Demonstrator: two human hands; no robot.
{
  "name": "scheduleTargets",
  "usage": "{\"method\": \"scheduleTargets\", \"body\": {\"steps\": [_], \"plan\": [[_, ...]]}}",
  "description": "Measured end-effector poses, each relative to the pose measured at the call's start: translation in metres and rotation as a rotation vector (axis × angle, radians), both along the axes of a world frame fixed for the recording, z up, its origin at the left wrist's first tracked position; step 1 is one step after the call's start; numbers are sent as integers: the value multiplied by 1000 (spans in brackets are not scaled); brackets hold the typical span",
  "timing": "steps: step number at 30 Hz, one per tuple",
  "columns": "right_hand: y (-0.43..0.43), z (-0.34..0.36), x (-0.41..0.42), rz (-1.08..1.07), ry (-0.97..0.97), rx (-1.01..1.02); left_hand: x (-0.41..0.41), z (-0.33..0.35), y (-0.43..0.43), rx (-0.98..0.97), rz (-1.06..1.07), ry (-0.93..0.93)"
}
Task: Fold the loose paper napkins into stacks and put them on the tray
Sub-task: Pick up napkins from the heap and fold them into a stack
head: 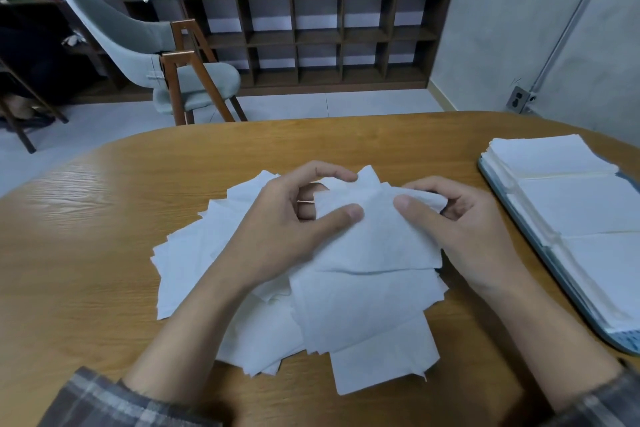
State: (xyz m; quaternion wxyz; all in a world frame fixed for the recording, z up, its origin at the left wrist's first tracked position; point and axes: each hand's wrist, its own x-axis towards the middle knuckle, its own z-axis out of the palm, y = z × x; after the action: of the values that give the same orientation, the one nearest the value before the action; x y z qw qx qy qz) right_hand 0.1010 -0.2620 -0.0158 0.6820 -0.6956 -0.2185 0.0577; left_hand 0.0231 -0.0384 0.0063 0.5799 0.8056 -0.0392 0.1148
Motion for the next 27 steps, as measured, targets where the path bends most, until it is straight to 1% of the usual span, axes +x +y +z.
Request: {"method": "scheduleTargets", "body": {"steps": [2,4,6,10,12,14,17,20,22,24,27], "plan": [[-1,-1,2,-86,3,4,0,0,-2,-79,-78,58],[-4,-2,4,-157,4,-24,1,-3,-4,-73,-84,93],[-6,-1,4,-178,-8,-51,2,-5,-6,-48,-53,84],[-6,3,0,-12,-52,-29,1,-6,-10,-72,17,49],[-6,0,0,3,-132,-73,1,-6,-12,-73,33,43],[-6,-3,2,-45,-186,-137,2,-6,-13,-32,60,27],[-6,-5,4,-134,-163,-164,0,-3,-13,58,55,51],[-8,-7,8,-179,-142,-142,-4,0,-10,186,-58,143],[-8,-8,8,-200,-135,-144,-5,0,-10,245,-127,169],[-7,-8,8,-222,-140,-154,-5,-2,-12,261,-159,165],[-6,-8,8,-231,-139,-167,-6,-3,-13,222,-182,153]]}}
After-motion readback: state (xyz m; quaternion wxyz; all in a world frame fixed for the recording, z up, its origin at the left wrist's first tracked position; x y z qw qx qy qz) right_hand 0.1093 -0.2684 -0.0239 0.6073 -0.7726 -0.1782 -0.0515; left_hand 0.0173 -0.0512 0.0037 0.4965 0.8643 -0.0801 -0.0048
